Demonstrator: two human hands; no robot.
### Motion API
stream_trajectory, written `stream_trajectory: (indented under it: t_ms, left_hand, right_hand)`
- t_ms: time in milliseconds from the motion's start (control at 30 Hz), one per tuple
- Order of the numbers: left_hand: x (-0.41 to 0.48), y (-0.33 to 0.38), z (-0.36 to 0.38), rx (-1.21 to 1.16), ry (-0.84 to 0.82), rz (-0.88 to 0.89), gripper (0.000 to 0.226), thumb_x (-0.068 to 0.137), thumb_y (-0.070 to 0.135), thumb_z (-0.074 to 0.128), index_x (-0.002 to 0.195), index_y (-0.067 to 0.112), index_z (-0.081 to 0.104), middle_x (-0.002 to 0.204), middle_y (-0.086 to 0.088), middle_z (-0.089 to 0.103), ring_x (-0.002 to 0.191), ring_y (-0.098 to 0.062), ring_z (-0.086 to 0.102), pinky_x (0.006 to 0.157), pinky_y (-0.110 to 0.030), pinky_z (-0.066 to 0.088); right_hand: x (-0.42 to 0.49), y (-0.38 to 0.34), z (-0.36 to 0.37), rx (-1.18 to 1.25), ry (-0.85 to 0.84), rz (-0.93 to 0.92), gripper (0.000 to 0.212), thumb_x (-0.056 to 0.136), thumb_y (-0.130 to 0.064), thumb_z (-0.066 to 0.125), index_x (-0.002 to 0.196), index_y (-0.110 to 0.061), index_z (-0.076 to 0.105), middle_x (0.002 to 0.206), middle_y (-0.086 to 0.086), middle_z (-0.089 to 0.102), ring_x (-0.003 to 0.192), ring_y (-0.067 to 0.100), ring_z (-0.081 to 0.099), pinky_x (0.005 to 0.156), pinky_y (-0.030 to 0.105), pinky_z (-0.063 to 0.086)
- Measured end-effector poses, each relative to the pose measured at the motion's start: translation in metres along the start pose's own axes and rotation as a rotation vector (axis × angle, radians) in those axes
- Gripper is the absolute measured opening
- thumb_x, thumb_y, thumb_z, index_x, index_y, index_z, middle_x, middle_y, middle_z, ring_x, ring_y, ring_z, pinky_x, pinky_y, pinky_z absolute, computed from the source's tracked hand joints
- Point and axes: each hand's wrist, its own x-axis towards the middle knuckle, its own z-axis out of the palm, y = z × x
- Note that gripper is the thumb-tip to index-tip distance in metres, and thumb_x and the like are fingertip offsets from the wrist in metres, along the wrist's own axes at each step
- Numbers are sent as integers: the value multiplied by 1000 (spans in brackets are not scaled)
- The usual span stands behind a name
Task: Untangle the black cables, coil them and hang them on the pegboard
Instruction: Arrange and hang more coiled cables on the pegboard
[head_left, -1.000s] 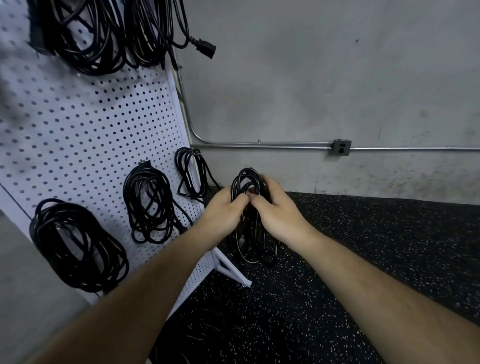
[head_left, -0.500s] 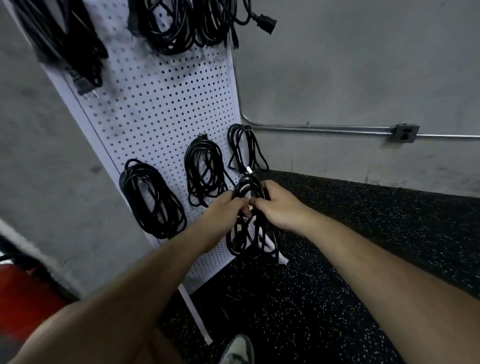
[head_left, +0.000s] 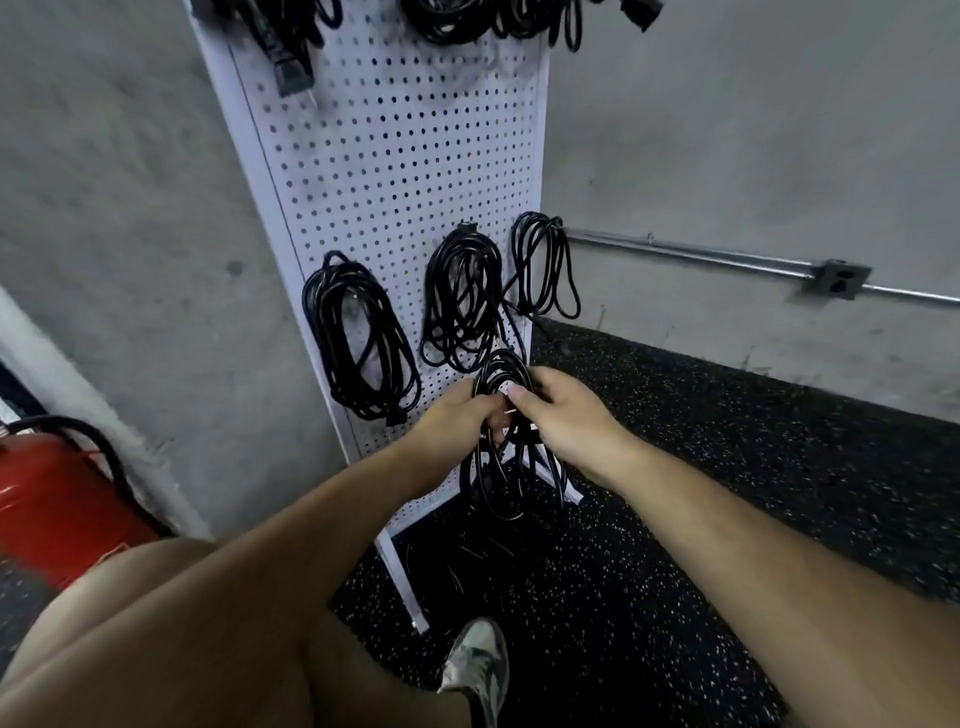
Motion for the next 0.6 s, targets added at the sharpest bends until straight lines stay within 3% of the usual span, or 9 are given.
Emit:
stream_trajectory:
  t_ms: [67, 167, 267, 367, 433, 500, 533, 600]
  left_hand:
    - [-11, -26, 5, 52, 64, -74, 27, 104, 22, 47, 82, 9, 55, 70, -7, 62, 67, -22, 58, 68, -31, 48]
    - [-34, -76, 11, 116, 169, -191, 18, 108, 28, 44, 111, 14, 55, 85, -4, 67, 72, -18, 63, 60, -24, 51]
    - [-45, -106, 9, 100, 280, -175, 10, 108, 24, 44, 115, 21, 51, 87, 3, 63, 76, -12, 61, 48, -8, 38]
    - [-41, -123, -1, 136, 365, -129, 10, 107, 24, 45, 113, 23, 53, 90, 7, 64, 80, -7, 60, 58, -10, 43]
    - [-36, -135, -11, 170, 439, -90, 12, 105, 28, 47, 109, 24, 57, 99, 2, 67, 90, -12, 64, 78, -29, 55]
    - [-30, -143, -22, 215, 516, -68, 18, 101, 37, 50, 109, 24, 60, 106, 0, 67, 97, -18, 65, 86, -45, 56]
    - [-26, -144, -28, 223, 539, -53, 20, 101, 39, 52, 111, 24, 60, 105, 1, 67, 95, -18, 66, 83, -43, 57]
    - [-19, -141, -37, 212, 583, -14, 13, 102, 35, 58, 110, 25, 58, 99, 7, 67, 87, -11, 65, 71, -22, 52]
  right_hand:
    - [-3, 17, 23, -144, 12, 35, 17, 103, -31, 56, 108, -19, 67, 97, -2, 72, 90, 17, 67, 77, 28, 50]
    - [-15, 46, 62, -259, -43, 99, 16, 103, -25, 57, 112, -16, 67, 89, -6, 63, 81, 11, 57, 62, 16, 39]
    - [-18, 64, 88, -195, -18, 101, 12, 101, -19, 61, 107, -13, 69, 83, -6, 64, 78, 11, 58, 58, 6, 39]
    - [-10, 68, 105, -72, 1, 99, 10, 100, -10, 60, 99, -15, 69, 77, -9, 67, 62, -5, 62, 55, 4, 40]
    - [-2, 67, 116, -24, -5, 84, 15, 100, -5, 58, 99, -16, 69, 76, -8, 67, 55, -10, 59, 54, 4, 40]
    - [9, 64, 128, -1, -23, 57, 18, 99, -5, 59, 107, -14, 72, 84, -5, 70, 69, -2, 63, 59, 2, 42]
    - [16, 65, 132, 3, -19, 40, 21, 99, -6, 60, 114, -15, 73, 92, -4, 71, 78, 3, 64, 64, 1, 44]
    - [30, 67, 139, 22, 12, 6, 25, 99, -10, 62, 121, -16, 71, 100, -6, 71, 87, 4, 64, 73, 2, 45]
